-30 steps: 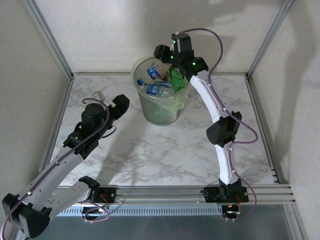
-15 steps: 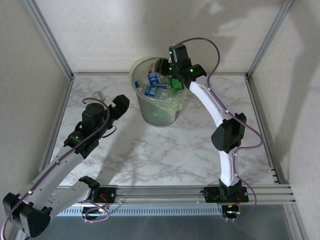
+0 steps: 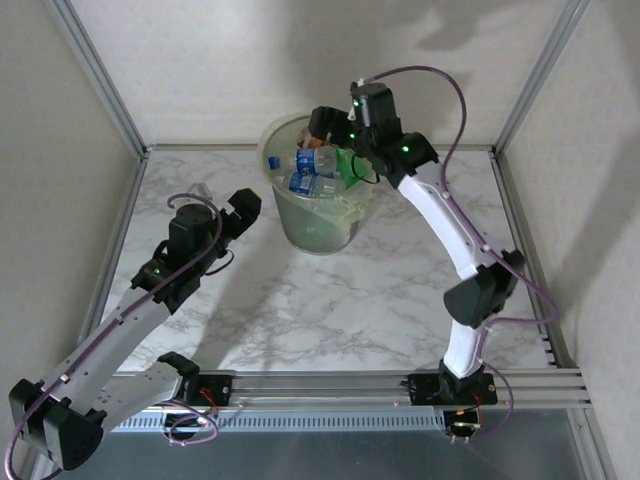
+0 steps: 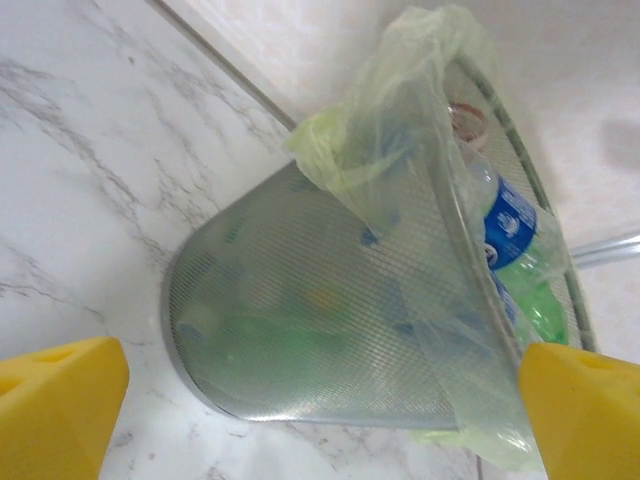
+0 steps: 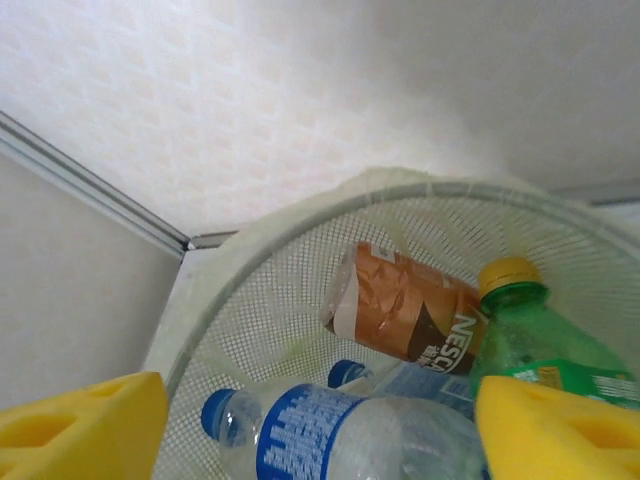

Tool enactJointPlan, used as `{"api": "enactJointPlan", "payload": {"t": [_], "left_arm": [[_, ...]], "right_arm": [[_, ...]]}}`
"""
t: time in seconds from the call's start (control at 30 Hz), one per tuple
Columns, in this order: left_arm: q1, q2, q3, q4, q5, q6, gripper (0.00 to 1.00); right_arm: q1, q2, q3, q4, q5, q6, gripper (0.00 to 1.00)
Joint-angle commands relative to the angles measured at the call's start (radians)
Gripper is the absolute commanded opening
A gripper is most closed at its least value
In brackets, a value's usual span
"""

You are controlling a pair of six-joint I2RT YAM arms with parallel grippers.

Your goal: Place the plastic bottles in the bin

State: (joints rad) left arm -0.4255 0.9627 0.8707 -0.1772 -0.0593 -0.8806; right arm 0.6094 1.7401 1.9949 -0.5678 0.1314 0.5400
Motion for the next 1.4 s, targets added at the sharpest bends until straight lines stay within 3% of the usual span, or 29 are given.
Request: {"api": "enactJointPlan", "payload": {"t": [0.0,0.07,0.13,0.27,0.33,0.47,0.57,0.63,0.73,0.87,0.97,1.07,1.1,1.17,1.23,1.27,1.33,1.37], "left_arm": [[0.027,0.020,0.072,-0.019,-0.096,0.061,1.00],[0.040,0.028,0.085,-0.008,-0.160,0.103,1.00],[0.044,0.018,0.067,0.023,-0.310,0.149,1.00],[0.057,-0.003,-0.076,0.210,-0.517,0.317,1.00],[0.063,0.015,-0.176,0.302,-0.624,0.340,1.00],[0.093,0.098,-0.383,0.611,-0.680,0.497,1.00],[0.137,0.249,-0.420,0.688,-0.735,0.529,1.00],[0.182,0.321,-0.368,0.642,-0.719,0.498,0.99],[0.207,0.369,-0.372,0.777,-0.657,0.551,0.99],[0.226,0.440,-0.375,0.932,-0.627,0.657,1.00],[0.260,0.432,-0.374,0.912,-0.547,0.689,1.00],[0.281,0.422,-0.387,0.843,-0.430,0.774,0.99],[0.281,0.419,-0.407,0.862,-0.437,0.790,1.00],[0.296,0.400,-0.510,1.062,-0.448,0.780,1.00],[0.329,0.416,-0.580,1.233,-0.398,0.740,1.00],[0.350,0.441,-0.581,1.248,-0.351,0.726,1.00],[0.370,0.510,-0.576,1.299,-0.292,0.723,1.00],[0.362,0.522,-0.557,1.264,-0.274,0.738,1.00]], "right_arm": [[0.015,-0.197,-0.185,0.063,0.165,-0.043,0.90],[0.015,-0.328,-0.361,0.113,0.273,-0.058,0.94],[0.013,-0.471,-0.559,0.163,0.379,-0.071,0.99],[0.007,-0.720,-0.933,0.289,0.485,-0.181,0.99],[0.007,-0.843,-1.157,0.327,0.585,-0.165,0.99],[-0.006,-1.071,-1.540,0.537,0.776,-0.260,0.99],[-0.073,-1.145,-1.705,0.677,0.888,-0.248,0.99],[-0.132,-1.145,-1.778,0.780,0.915,-0.242,0.98],[-0.220,-1.013,-1.863,1.028,0.961,-0.254,0.99],[-0.324,-0.657,-1.785,1.132,0.897,-0.248,0.99],[-0.377,-0.486,-1.748,1.269,0.783,-0.327,0.99],[-0.425,-0.396,-1.761,1.572,0.614,-0.423,0.99],[-0.443,-0.374,-1.774,1.656,0.555,-0.441,0.99],[-0.493,-0.315,-1.809,1.837,0.392,-0.474,0.99],[-0.548,-0.255,-1.803,1.881,0.245,-0.465,0.99],[-0.567,-0.260,-1.783,1.806,0.141,-0.466,0.99],[-0.573,-0.172,-1.817,1.971,0.093,-0.496,0.99],[-0.571,-0.192,-1.823,1.957,0.085,-0.486,0.99]]}}
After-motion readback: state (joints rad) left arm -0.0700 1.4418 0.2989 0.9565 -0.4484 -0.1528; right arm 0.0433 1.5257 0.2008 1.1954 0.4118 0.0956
